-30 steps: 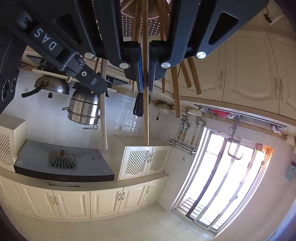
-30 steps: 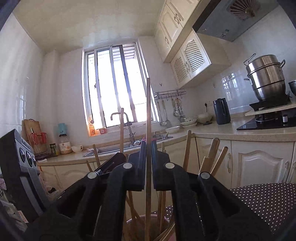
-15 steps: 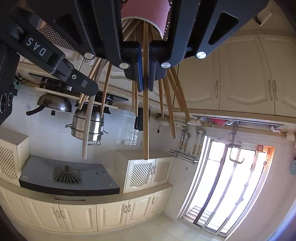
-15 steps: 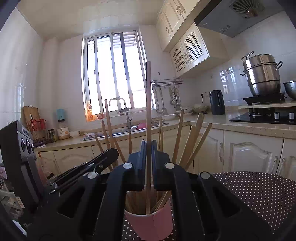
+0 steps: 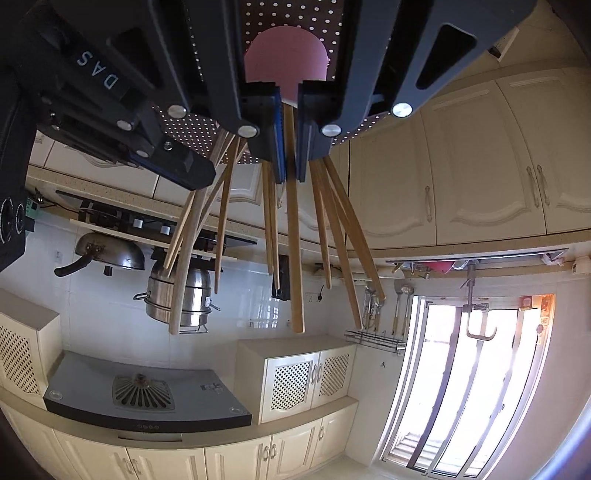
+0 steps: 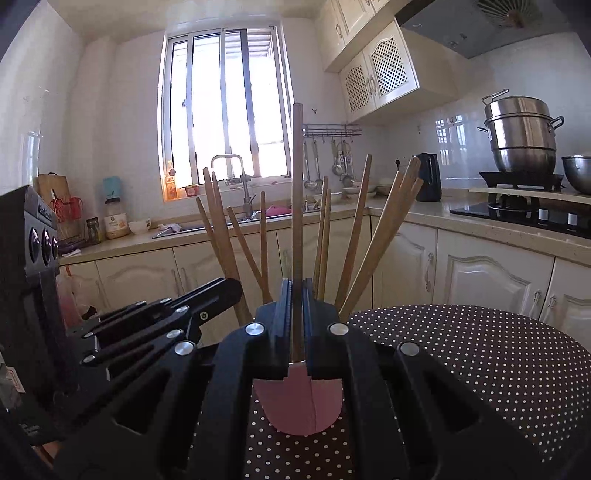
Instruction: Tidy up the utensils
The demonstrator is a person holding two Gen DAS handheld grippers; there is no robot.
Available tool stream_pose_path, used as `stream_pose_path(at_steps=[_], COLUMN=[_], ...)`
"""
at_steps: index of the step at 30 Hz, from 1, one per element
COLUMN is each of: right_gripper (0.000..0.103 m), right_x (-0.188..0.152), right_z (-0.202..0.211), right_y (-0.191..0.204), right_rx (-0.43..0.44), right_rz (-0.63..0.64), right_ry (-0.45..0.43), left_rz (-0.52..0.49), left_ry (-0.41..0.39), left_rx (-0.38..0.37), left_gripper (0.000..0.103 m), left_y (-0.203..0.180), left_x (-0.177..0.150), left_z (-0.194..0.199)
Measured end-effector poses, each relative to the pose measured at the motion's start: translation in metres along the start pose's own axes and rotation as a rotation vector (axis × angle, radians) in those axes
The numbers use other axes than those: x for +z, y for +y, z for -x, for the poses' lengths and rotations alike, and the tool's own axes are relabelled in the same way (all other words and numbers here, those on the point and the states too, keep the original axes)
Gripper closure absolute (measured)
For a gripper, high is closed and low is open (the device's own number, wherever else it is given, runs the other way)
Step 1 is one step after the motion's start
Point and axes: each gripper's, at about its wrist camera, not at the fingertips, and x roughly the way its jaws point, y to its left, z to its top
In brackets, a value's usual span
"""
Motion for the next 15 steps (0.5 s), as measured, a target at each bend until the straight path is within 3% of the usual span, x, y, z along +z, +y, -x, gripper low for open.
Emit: stream_pose_path(at_steps=[7,9,11,15], right_gripper=[0.096,0.094,0.09,0.065], right_x=[0.005,0.006,0.008,0.013], right_z=[0.011,0.017,0.025,0.043], right_y=[0.004,0.006,0.007,0.007], right_rx=[-0.018,-0.025,-0.034,-0.055], right_rz=[-0.02,-0.021,-0.026,-0.047], right_ry=[0.012,0.012,0.006,-0.02], left_rz=[-0.014,-0.017,-0.016,-0.01], left_ry=[0.028,0.029,0.014,-0.001], left_rx=[0.001,0.006,0.011,0.014], left_gripper=[0.094,0.071,0.069,0.062], left_y=[-0.004,-0.005,-0.006,-0.006], left_x=[0.008,0.01,0.013,0.022], left_z=[0.008,0.013,0.021,0.037])
